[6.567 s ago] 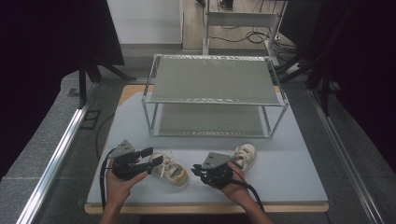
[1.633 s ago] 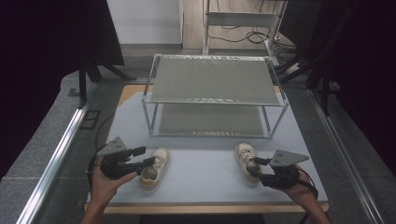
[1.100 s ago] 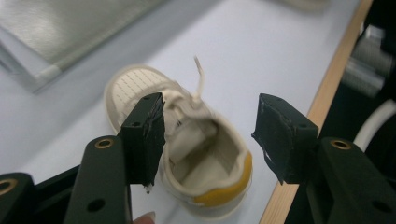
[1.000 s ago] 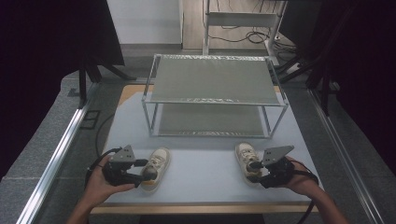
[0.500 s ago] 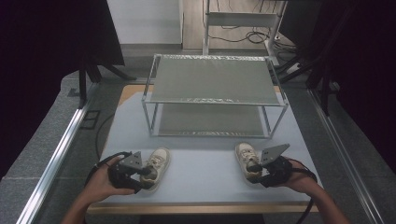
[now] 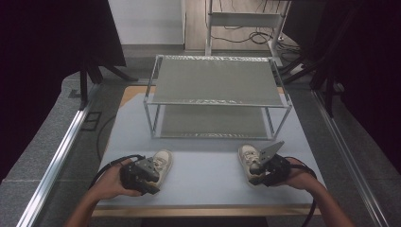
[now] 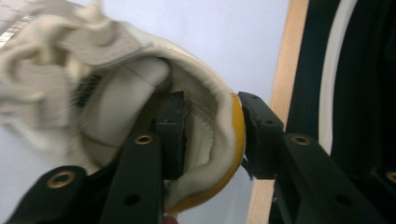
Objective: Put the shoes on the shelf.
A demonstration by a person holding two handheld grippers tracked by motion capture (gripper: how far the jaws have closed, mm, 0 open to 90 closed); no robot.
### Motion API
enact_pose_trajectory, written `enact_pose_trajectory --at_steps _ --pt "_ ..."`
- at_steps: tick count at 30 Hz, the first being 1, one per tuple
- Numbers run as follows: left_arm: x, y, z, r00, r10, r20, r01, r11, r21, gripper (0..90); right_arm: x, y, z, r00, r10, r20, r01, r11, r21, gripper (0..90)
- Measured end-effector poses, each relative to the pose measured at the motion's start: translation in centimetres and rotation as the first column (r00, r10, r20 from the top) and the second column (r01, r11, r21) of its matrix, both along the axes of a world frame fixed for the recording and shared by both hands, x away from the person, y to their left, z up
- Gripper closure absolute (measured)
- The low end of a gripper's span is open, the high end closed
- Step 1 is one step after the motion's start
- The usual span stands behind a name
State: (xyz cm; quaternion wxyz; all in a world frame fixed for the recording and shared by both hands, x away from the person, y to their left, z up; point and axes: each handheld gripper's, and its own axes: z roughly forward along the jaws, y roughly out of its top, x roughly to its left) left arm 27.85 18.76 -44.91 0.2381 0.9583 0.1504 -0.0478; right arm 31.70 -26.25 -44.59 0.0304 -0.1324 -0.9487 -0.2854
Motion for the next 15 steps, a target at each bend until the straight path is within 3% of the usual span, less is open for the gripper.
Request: enact_pose_trajectory --at_steps 2,7,10,15 --pt "0.1 -0.1 0.0 0.9999 0.001 -0.013 -0.001 1.0 -0.008 65.1 0.2 0.3 -0.5 0.9993 0.029 -0.022 -0.03 0.999 -0.027 69.2" --pt "0.1 -0.2 0.1 0.9996 -0.026 -0.011 0.025 0.9996 -0.013 69.4 0.4 0.2 -0.5 0.9989 0.03 -0.035 -0.031 0.999 -0.021 71.0" --pt "-0.1 -0.5 0.3 0.9984 -0.051 0.024 0.051 0.9987 0.006 70.0 0.2 0.1 -0.4 0.9994 0.03 -0.019 -0.03 0.999 -0.013 72.4" --pt "-0.2 -0.8 1.0 0.9954 -0.069 0.066 0.07 0.9975 -0.007 69.8 -0.2 0.1 0.1 0.9993 0.037 -0.003 -0.037 0.999 0.005 72.7"
